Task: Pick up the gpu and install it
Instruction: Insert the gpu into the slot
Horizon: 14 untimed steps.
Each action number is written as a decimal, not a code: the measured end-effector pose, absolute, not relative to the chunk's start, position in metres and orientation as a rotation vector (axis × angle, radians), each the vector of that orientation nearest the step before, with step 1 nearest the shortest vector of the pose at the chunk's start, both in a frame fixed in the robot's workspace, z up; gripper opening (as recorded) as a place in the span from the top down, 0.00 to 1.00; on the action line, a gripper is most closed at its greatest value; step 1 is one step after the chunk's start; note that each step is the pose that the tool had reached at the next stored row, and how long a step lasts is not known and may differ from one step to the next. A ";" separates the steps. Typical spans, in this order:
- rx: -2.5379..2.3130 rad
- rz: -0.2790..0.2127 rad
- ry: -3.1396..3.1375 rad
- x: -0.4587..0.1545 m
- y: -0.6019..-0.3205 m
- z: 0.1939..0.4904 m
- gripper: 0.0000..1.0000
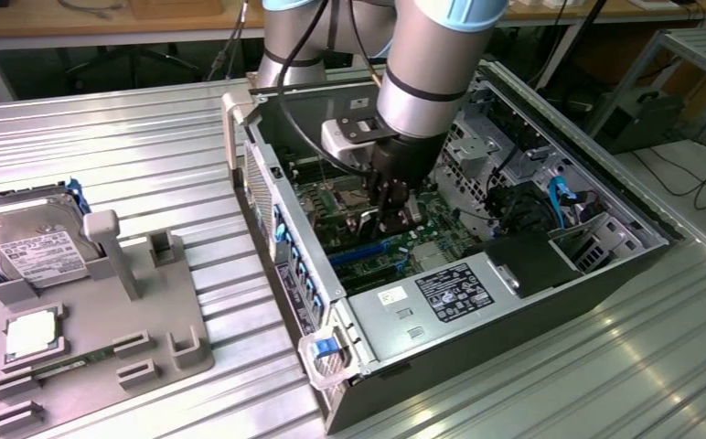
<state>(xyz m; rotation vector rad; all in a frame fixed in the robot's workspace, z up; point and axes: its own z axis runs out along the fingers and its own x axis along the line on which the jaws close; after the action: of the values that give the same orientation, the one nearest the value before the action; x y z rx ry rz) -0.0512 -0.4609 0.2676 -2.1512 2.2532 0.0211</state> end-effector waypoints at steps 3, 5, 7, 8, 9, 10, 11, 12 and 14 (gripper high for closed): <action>-2.151 0.021 2.253 -0.051 -0.461 0.263 0.72; -2.151 0.021 2.254 -0.052 -0.461 0.262 0.72; -2.151 0.022 2.254 -0.052 -0.462 0.261 0.72; -2.151 0.022 2.254 -0.053 -0.462 0.260 0.72; -2.151 0.022 2.254 -0.053 -0.462 0.260 0.72; -2.151 0.022 2.253 -0.054 -0.462 0.259 0.72; -2.151 0.022 2.254 -0.055 -0.462 0.259 0.72; -2.151 0.022 2.253 -0.055 -0.462 0.258 0.72; -2.151 0.022 2.253 -0.055 -0.462 0.254 0.72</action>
<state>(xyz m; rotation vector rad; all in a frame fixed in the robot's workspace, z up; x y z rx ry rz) -0.0548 -0.4619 0.2541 -2.1512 2.2533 0.0216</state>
